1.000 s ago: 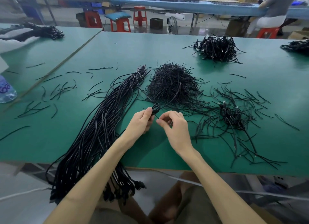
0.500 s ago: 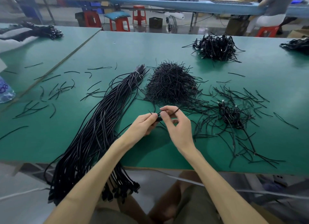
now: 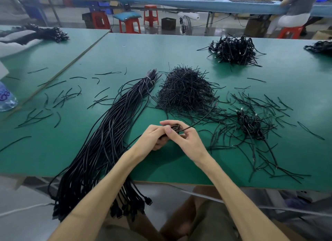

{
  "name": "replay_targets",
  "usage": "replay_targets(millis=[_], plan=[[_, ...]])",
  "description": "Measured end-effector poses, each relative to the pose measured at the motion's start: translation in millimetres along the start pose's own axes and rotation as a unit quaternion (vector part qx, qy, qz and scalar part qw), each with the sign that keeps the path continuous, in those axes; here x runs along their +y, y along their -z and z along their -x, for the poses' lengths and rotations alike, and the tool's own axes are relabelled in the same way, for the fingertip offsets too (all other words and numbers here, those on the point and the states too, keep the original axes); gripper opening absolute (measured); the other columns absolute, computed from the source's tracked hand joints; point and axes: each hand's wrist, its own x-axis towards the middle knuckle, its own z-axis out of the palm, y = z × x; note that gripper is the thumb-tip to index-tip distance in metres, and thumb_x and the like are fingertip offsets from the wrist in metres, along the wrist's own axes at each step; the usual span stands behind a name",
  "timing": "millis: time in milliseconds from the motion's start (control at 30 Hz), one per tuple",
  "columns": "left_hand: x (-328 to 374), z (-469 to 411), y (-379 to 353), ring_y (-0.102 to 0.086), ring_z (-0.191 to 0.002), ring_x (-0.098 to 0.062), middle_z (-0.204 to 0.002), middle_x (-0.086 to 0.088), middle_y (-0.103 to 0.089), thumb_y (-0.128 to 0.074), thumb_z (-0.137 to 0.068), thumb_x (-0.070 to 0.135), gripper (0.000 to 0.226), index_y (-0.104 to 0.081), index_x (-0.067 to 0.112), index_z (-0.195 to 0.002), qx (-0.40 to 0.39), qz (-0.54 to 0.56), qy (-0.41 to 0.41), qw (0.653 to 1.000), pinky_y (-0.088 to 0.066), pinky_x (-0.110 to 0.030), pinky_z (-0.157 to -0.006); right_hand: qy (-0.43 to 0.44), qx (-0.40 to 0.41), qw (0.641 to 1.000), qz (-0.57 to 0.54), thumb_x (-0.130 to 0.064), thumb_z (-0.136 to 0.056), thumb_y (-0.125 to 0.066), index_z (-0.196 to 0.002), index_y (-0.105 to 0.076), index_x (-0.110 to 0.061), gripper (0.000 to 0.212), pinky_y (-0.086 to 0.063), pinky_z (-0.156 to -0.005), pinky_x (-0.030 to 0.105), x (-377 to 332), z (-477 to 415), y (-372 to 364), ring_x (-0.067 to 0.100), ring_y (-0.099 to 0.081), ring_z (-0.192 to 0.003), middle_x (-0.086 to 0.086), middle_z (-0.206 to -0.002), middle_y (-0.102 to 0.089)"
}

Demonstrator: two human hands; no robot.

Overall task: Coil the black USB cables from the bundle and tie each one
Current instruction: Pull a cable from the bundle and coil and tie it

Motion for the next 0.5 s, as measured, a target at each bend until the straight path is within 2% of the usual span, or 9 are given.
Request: replay_targets(millis=[67,167,300,500], plan=[[-0.5,-0.3,0.6,-0.019,-0.046,-0.007,-0.054,0.013,-0.028,-0.044,-0.101,0.04,0.049,-0.049,0.021,-0.056,-0.002,-0.001,0.0,1.0,-0.018,-0.017,-0.042,-0.009,-0.009,1.0,0.003,-0.051,-0.089,-0.071,-0.112,-0.073,-0.026,0.034,-0.049,-0.098,0.061,-0.4,-0.6,0.2,0.036,-0.067,-0.102,0.004,-0.104,-0.075],[-0.4,-0.9,1.8,-0.018,-0.047,-0.01,-0.055,0.008,-0.027,-0.047,-0.103,0.044,0.051,-0.04,0.024,-0.056,0.024,0.008,0.008,1.0,-0.017,-0.019,-0.042,-0.007,0.002,1.0,0.021,-0.046,-0.086,-0.075,-0.109,-0.07,-0.025,0.032,-0.052,-0.098,0.052,-1.2,-1.3,-0.3,0.02,-0.069,-0.098,-0.001,-0.1,-0.074],[-1.4,-2.6,1.6,-0.019,-0.046,-0.011,-0.055,0.005,-0.028,-0.042,-0.109,0.043,0.056,-0.038,0.023,-0.056,0.046,-0.004,0.014,0.999,-0.018,-0.02,-0.042,-0.006,0.021,0.999,0.028,-0.04,-0.082,-0.081,-0.101,-0.07,-0.022,0.029,-0.053,-0.093,0.036,-0.2,-0.9,-0.3,0.014,-0.069,-0.096,-0.004,-0.096,-0.075],[-3.4,-3.2,2.2,-0.022,-0.045,-0.008,-0.054,0.009,-0.032,-0.039,-0.111,0.036,0.05,-0.042,0.02,-0.063,0.06,-0.018,0.026,0.998,-0.02,-0.019,-0.041,-0.007,0.043,0.998,0.043,-0.027,-0.081,-0.084,-0.092,-0.067,-0.022,0.02,-0.053,-0.083,0.035,2.7,-1.7,3.3,0.011,-0.068,-0.093,-0.007,-0.092,-0.075]])
